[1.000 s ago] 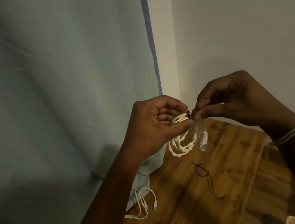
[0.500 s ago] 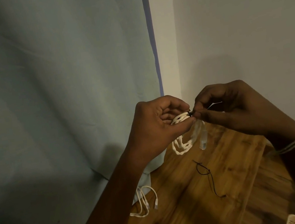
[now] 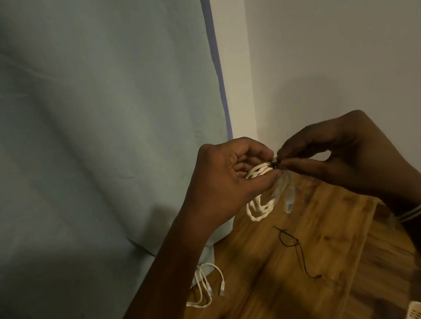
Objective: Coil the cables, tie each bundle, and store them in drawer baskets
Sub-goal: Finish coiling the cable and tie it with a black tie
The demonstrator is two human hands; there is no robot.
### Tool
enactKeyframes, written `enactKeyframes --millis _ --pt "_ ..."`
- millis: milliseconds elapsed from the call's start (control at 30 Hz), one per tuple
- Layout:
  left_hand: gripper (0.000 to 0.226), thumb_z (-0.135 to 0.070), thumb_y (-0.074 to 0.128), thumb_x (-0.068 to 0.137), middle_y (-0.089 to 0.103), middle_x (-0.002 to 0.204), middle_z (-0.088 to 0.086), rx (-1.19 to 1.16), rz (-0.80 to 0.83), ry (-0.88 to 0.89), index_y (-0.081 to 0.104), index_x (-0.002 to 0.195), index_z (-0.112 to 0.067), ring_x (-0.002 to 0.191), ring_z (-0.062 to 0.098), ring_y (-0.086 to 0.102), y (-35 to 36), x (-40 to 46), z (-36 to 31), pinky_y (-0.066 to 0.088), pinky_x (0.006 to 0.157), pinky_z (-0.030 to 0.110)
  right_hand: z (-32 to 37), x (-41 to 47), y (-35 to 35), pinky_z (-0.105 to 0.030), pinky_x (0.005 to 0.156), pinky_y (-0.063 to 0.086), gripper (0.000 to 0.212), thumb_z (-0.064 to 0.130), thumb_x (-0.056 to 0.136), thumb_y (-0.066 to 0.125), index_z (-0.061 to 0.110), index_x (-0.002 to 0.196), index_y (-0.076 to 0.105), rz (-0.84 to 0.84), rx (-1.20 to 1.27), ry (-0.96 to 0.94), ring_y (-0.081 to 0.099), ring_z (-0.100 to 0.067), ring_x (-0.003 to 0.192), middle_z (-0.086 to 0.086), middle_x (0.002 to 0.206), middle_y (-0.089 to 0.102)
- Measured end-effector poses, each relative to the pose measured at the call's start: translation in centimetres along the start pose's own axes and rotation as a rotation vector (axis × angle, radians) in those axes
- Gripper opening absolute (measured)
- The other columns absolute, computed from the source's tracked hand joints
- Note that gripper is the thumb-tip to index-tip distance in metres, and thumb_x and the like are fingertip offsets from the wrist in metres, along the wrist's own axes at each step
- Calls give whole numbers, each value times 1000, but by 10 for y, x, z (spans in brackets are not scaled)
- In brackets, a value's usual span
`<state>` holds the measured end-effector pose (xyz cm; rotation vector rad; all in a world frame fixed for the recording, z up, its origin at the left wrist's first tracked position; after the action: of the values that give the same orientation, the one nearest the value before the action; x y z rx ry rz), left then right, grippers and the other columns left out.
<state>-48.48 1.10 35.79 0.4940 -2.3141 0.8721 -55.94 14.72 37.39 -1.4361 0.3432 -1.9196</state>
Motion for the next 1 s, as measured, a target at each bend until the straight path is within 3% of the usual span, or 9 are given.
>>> enactKeyframes --millis 133,367,467,567,667,767,1000 --pt "31 -15 84 74 76 86 6 20 -1 10 73 100 -4 76 11 74 2 0 0 61 72 22 -1 -4 2 -24 74 61 23 26 88 68 10 101 77 -18 -19 19 73 -7 83 1 93 76" --pt "31 -14 83 76 76 87 5 29 -51 -58 72 103 -6 77 13 74 6 -3 10 63 73 33 -2 -14 11 -22 76 61 28 28 88 62 13 107 75 -123 -82 78 72 -6 83 3 96 75" --pt "34 -15 84 76 76 90 4 21 -25 -89 71 106 -6 78 12 74 10 -4 12 62 74 31 -3 -11 16 -23 74 60 19 18 89 71 13 107 77 -38 -155 45 71 -7 81 1 95 75" --pt "38 -13 85 74 77 94 5 1 8 -106 70 108 -5 80 11 74 13 -4 15 62 76 29 -8 -10 17 -26 71 58 22 28 89 66 14 103 76 42 -178 34 69 -8 78 2 92 73" --pt "40 -12 85 74 77 95 6 -38 26 -136 69 110 -5 82 12 75 13 -4 17 62 75 30 -17 -11 17 -28 68 58 24 36 91 60 16 99 71 78 -117 65 66 -9 78 6 88 68" --pt "41 -14 86 73 76 94 4 -41 51 -132 69 109 -8 82 10 74 15 -3 13 62 75 27 -21 -14 18 -26 74 59 21 33 92 57 17 101 69 97 -44 72 67 -11 86 5 94 67" --pt "38 -12 85 73 74 89 -3 -35 84 -108 70 107 -9 80 6 73 18 -2 7 60 74 21 -26 -18 16 -23 76 58 13 21 90 70 11 100 68 86 258 155 72 -19 85 -1 92 72"
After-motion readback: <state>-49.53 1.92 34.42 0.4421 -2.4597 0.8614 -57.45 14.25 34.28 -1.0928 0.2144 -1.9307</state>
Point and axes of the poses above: each hand's wrist, its own x-axis towards the middle knuckle, its own y-axis out of the palm, z = x × y, the point moved 8 cm from there along x, towards the middle knuckle
